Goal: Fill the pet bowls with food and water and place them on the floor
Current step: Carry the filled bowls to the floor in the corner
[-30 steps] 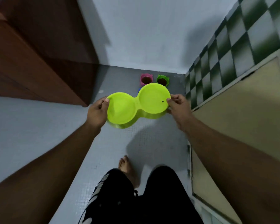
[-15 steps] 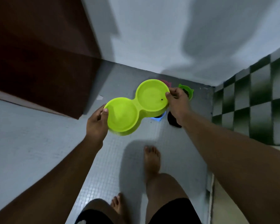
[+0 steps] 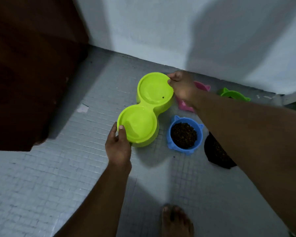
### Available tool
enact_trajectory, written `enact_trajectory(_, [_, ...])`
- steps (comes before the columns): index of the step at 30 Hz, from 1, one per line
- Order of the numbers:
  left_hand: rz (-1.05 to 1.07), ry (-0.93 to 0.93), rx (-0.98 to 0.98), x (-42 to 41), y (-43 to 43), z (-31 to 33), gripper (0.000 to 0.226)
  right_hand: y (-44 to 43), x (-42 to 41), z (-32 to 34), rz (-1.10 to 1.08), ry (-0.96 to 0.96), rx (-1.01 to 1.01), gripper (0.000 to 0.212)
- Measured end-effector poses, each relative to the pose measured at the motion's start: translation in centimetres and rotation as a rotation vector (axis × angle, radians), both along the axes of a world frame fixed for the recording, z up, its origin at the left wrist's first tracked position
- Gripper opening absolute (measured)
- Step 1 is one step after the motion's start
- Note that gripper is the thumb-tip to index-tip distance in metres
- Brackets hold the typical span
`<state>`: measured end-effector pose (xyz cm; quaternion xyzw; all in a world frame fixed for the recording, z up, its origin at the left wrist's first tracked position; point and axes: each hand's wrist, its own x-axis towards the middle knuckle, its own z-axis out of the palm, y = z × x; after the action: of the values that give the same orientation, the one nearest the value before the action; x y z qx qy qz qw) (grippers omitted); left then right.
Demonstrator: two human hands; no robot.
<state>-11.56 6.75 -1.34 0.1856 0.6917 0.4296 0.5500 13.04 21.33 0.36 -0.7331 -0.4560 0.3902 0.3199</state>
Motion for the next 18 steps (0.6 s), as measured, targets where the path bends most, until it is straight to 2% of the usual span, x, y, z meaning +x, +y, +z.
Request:
enact_trajectory(2, [0.016,-0.003,-0.017,0.8,0.4,-2.1,0.05,1.1,0.4,-1.8,0.031,-0.036,0.006,0.015])
enact_trajectory(5, [0.017,0.044,-0.021,1.7,0.6,-4.0,0.041,2.0,0.2,-3.0,0.057,-0.03,0.006,0.018])
enact_trajectory(11, [-0.054,0.155,-0.022,2.9,1.1,-4.1,0.043,3.4,-0.7,-3.9,0.035,0.009,-0.009,0.02])
enact_trajectory(18, [-0.143,0.272,-0.11,3.3,1.8,-4.3,0.053,3.9,-0.9,-5.4,0.006,-0.044,-0.067,0.027])
